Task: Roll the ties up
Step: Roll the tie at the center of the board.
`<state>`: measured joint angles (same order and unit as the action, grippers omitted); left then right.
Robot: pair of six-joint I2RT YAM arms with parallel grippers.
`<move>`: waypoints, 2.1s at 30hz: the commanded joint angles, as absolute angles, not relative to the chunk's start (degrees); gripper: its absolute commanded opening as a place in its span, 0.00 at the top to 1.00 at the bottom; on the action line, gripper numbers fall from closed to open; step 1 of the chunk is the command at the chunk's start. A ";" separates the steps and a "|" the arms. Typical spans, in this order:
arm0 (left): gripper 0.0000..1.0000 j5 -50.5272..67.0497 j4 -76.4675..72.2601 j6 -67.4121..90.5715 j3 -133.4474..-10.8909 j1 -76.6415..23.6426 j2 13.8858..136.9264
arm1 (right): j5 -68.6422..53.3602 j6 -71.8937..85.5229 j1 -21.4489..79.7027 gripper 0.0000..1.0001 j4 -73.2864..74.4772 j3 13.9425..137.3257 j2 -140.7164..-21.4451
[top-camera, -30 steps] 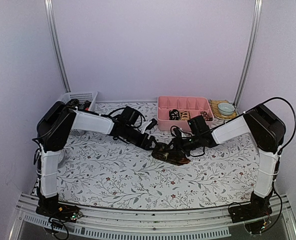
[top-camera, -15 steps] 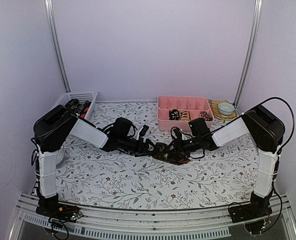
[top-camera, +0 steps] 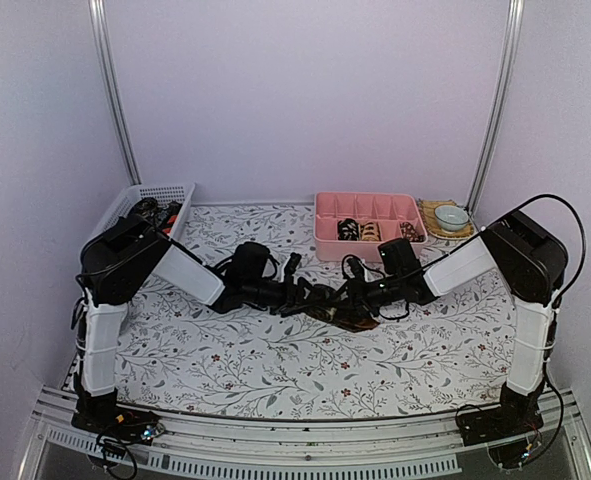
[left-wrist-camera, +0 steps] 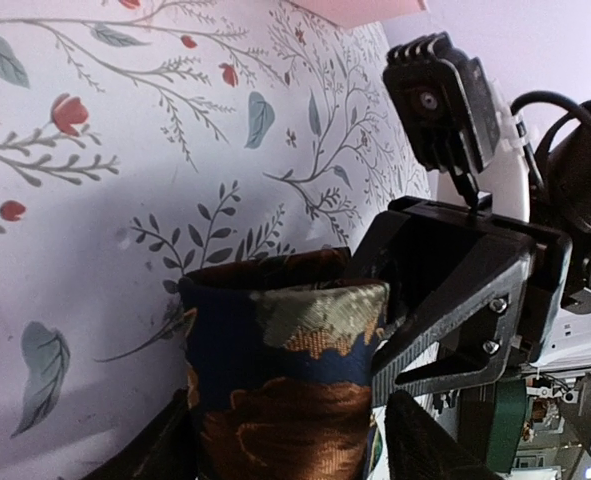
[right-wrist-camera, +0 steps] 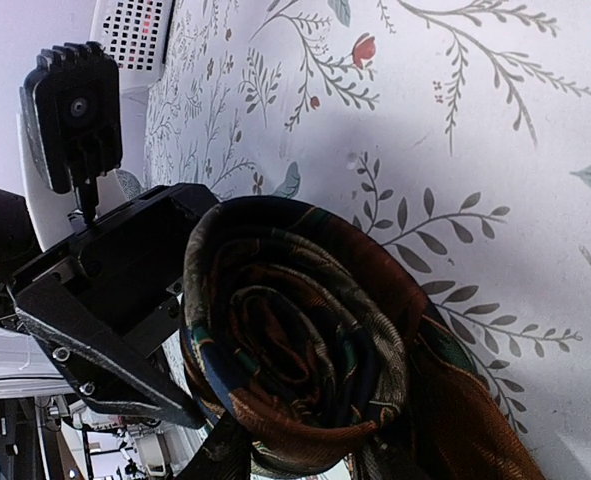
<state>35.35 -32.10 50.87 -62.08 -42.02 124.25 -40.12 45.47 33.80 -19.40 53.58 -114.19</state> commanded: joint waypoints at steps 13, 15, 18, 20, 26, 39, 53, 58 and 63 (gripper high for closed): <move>0.16 27.22 -37.52 50.64 -58.33 -46.61 127.44 | -40.19 47.58 33.51 0.68 -17.58 51.39 -123.75; 0.09 23.91 -32.81 47.54 -58.10 -46.42 126.18 | -40.56 47.80 33.24 0.68 -17.83 51.36 -124.00; 0.01 19.96 -26.96 43.45 -58.43 -46.48 124.81 | -40.78 47.81 32.76 0.68 -17.94 51.12 -124.01; 0.00 18.41 -24.18 41.69 -58.75 -46.45 124.30 | -40.85 47.81 32.54 0.68 -18.01 51.14 -123.93; 0.00 14.48 -18.99 36.70 -59.30 -46.57 122.73 | -40.96 47.75 32.21 0.68 -17.79 51.37 -123.75; 0.21 26.64 -42.10 49.81 -51.37 -46.65 128.38 | -41.22 47.81 31.83 0.68 -17.82 51.52 -123.84; 0.68 24.79 -37.93 50.87 -54.67 -46.42 128.86 | -41.40 47.49 31.82 0.69 -17.41 51.54 -123.67; 0.82 23.84 -35.50 50.07 -55.04 -46.47 127.22 | -41.15 47.11 31.87 0.68 -16.65 51.78 -123.02; 0.92 19.62 -25.16 45.31 -57.28 -46.50 123.16 | -40.38 45.45 31.43 0.59 -13.92 51.87 -119.00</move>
